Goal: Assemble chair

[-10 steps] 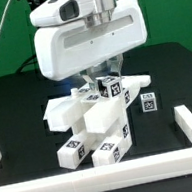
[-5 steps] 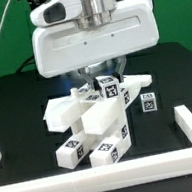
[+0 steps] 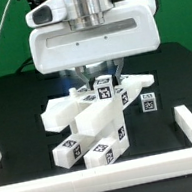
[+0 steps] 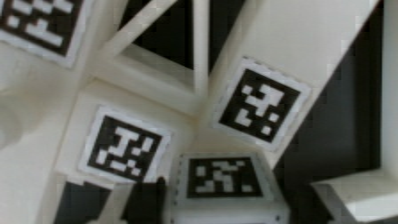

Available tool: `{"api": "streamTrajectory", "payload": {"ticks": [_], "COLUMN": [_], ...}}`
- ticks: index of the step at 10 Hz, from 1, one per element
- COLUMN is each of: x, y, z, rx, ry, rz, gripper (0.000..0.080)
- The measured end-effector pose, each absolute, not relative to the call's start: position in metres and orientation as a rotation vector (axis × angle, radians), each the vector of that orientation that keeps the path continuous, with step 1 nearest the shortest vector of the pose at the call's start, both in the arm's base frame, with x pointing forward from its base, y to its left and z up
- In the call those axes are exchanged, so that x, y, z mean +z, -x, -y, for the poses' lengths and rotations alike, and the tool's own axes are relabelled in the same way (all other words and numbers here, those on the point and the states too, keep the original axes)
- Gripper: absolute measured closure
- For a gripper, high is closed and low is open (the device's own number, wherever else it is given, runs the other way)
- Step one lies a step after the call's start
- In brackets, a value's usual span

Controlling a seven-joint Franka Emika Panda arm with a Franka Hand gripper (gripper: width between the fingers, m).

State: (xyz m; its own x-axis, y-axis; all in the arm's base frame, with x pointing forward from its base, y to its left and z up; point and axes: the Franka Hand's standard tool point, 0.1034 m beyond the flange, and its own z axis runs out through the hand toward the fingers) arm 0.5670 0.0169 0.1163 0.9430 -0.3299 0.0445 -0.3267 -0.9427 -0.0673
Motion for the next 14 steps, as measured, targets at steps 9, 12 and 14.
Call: {"api": "streamTrajectory", "payload": {"ticks": [9,12,14], "x": [0.1180,0.1180,0.1177], "y": [-0.5695,-0.5695,-0.5693], "z": [-0.0185,-0.0207,-0.0210], "rx": [-0.057,-0.039,-0.039], "ry": [2.763,2.637,2.642], "rz": [-1.288,-1.505,-1.498], "gripper": [0.0514,0.0514,0.0514]}}
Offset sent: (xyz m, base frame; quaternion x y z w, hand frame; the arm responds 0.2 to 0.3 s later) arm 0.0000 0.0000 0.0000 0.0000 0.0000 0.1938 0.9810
